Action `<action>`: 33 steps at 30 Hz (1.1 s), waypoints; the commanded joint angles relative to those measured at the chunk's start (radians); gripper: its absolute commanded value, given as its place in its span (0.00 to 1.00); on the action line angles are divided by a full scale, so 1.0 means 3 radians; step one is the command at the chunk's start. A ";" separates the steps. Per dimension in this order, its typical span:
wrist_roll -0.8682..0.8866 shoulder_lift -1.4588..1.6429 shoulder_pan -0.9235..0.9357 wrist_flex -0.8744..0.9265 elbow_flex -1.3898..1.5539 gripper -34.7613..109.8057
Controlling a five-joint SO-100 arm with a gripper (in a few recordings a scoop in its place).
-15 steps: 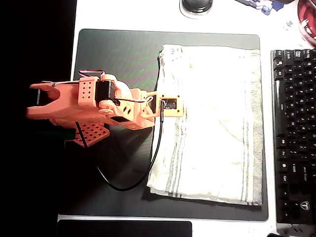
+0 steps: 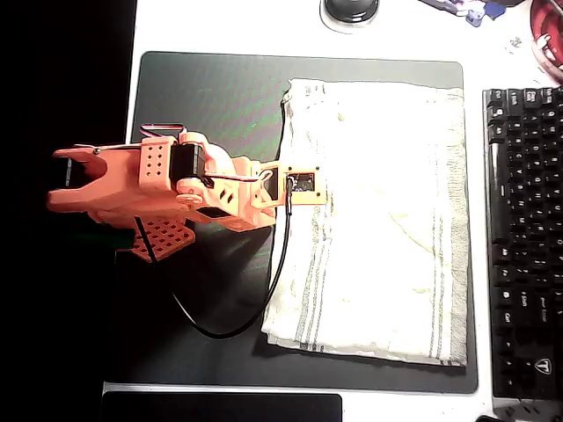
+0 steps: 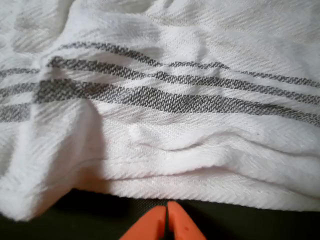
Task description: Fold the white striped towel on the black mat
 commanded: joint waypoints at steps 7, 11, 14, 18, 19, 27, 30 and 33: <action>-0.0118 0.0056 -0.0041 -0.0015 0.0056 0.24; 0.0056 -0.0261 -0.0261 0.0000 -0.0430 0.24; 0.0169 -0.0511 -0.0378 0.0077 -0.0828 0.24; 0.0240 -0.0890 -0.0445 0.0077 -0.1212 0.24; 0.0302 -0.1007 -0.0496 0.0046 -0.1324 0.24; 0.0859 -0.2219 -0.1069 -0.0465 -0.2275 0.24; 0.1074 -0.2889 -0.1217 -0.0629 -0.2771 0.24; 0.1309 -0.3615 -0.1319 -0.0690 -0.3390 0.24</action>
